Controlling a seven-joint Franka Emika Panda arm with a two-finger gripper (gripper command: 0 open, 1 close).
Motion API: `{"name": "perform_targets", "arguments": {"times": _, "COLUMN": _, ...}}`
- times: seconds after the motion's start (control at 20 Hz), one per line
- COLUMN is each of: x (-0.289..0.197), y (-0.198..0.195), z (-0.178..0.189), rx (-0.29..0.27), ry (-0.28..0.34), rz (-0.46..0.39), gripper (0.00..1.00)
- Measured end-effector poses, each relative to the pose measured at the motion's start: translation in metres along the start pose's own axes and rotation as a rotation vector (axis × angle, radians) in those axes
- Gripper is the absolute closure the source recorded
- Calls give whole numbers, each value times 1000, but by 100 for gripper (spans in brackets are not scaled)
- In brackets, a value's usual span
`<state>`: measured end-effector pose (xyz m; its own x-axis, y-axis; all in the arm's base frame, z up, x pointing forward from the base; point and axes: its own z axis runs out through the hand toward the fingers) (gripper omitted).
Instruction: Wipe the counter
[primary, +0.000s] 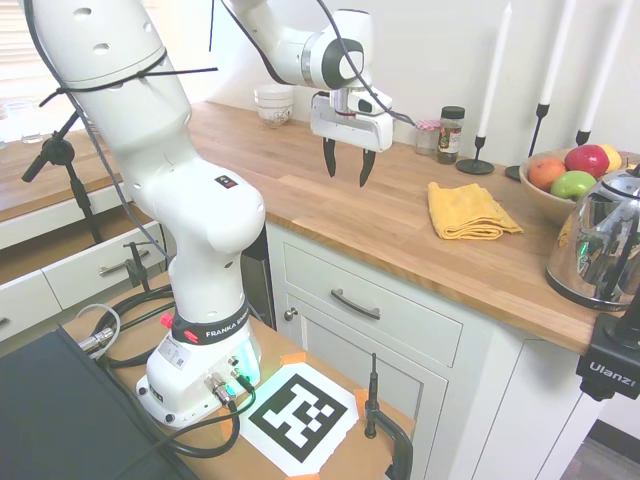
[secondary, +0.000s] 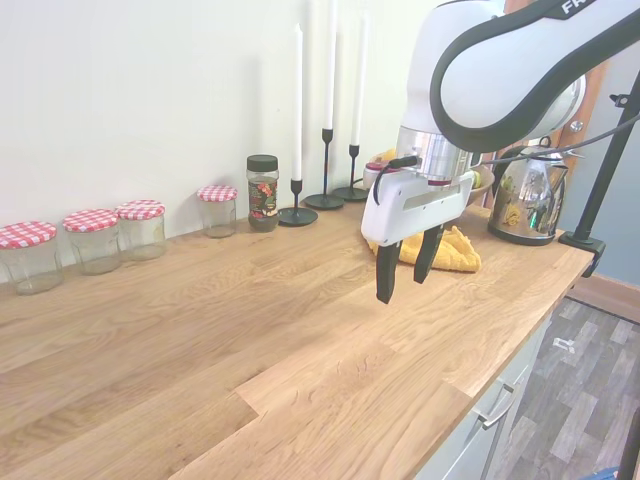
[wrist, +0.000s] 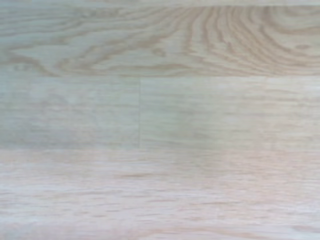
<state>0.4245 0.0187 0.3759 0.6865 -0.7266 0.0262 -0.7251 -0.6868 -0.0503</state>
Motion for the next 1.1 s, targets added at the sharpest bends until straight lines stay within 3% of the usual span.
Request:
{"name": "perform_targets", "arguments": {"times": 0.45, "x": 17, "y": 7, "z": -3, "rx": 23, "ry": 35, "rz": 48, "gripper": 0}}
{"name": "perform_targets", "arguments": {"times": 1.1, "x": 125, "y": 39, "z": -18, "rx": 69, "ry": 67, "rz": 129, "gripper": 0}}
